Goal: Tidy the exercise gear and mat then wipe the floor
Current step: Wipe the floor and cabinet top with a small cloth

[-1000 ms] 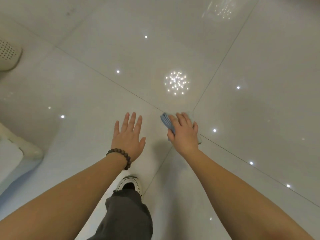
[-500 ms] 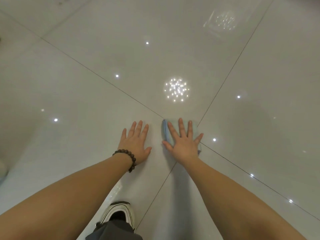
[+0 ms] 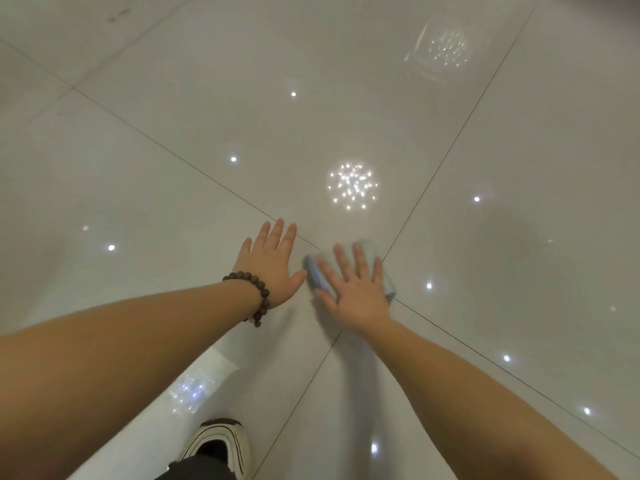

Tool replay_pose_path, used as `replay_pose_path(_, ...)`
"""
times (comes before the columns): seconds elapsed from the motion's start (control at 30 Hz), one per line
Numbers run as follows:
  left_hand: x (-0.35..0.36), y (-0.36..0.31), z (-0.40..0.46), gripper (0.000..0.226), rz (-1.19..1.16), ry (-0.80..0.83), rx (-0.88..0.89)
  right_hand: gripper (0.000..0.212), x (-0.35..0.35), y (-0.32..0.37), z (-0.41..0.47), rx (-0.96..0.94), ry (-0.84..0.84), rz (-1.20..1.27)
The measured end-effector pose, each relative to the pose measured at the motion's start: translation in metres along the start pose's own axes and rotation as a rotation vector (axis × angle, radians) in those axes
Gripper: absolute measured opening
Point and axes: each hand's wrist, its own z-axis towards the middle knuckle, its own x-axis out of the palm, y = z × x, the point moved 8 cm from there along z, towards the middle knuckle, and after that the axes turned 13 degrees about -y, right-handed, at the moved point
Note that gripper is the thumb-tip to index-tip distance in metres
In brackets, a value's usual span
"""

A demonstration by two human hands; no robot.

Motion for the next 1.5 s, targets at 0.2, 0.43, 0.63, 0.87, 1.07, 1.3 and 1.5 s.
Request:
replay_pose_path(0.2,0.06,-0.005,-0.031,0.089,-0.028,0.072,-0.104,0.062,-0.014,-0.123,-0.011,0.324,-0.087,0.017)
replay_pose_path(0.43,0.098,-0.014,-0.046,0.131,-0.018,0.156,-0.098,0.064,-0.002,-0.029,-0.009,0.203,-0.176,0.047)
replay_pose_path(0.63,0.1,-0.009,-0.046,0.154,0.045,0.257,-0.089,0.065,-0.006,-0.106,-0.024,0.064,-0.205,-0.015)
replay_pose_path(0.87,0.102,-0.011,-0.044,0.158,0.005,0.289,-0.101,0.062,-0.023,-0.155,-0.011,0.816,-0.22,0.045)
replay_pose_path(1.07,0.101,-0.011,-0.044,0.157,0.025,0.314,-0.112,0.059,-0.009,-0.065,0.015,-0.221,-0.181,0.004)
replay_pose_path(1.3,0.101,-0.013,-0.042,0.159,0.045,0.394,-0.132,0.061,-0.035,-0.248,-0.034,0.794,-0.185,0.058)
replay_pose_path(1.5,0.102,-0.012,-0.041,0.158,0.075,0.402,-0.118,0.063,-0.017,-0.094,0.026,0.363,-0.198,0.064)
